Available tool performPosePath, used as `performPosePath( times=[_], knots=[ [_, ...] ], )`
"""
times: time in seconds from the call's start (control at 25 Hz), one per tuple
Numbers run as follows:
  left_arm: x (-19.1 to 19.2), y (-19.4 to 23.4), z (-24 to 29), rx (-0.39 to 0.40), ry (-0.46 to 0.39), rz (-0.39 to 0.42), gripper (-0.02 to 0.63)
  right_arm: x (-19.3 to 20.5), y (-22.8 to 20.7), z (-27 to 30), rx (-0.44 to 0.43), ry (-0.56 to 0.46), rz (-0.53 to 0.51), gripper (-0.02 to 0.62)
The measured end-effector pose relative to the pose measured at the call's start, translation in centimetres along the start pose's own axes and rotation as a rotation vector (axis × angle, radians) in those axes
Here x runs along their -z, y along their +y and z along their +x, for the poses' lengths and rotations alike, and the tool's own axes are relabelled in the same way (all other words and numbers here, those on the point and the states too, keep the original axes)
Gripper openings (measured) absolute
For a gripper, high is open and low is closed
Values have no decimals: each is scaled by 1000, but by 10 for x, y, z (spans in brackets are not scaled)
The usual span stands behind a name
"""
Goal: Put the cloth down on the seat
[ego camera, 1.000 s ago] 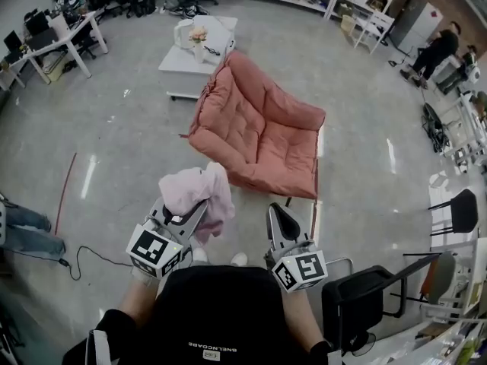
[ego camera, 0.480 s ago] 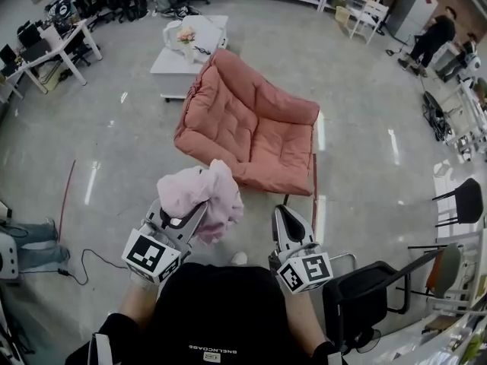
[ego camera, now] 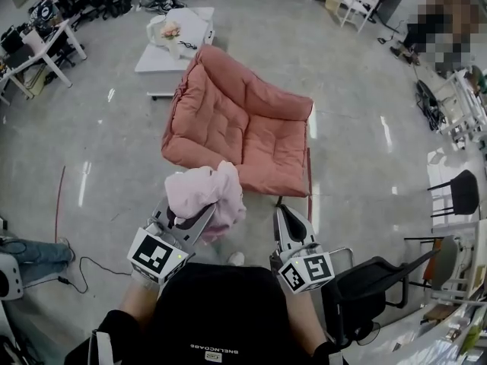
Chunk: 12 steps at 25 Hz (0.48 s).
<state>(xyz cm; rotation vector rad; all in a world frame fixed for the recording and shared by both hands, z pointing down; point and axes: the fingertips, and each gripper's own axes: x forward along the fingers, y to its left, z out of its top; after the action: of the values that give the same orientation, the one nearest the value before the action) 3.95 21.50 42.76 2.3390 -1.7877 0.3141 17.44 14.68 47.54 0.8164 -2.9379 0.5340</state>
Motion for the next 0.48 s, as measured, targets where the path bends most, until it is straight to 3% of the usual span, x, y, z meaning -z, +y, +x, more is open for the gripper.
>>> performPosePath(
  times=[0.28, 0.48],
  knots=[
    [-14, 61, 46, 42, 27, 5, 135, -11, -22, 61, 44, 13, 17, 32],
    [-35, 109, 77, 81, -17, -11, 135, -29, -32, 108, 65, 3, 19, 32]
  ],
)
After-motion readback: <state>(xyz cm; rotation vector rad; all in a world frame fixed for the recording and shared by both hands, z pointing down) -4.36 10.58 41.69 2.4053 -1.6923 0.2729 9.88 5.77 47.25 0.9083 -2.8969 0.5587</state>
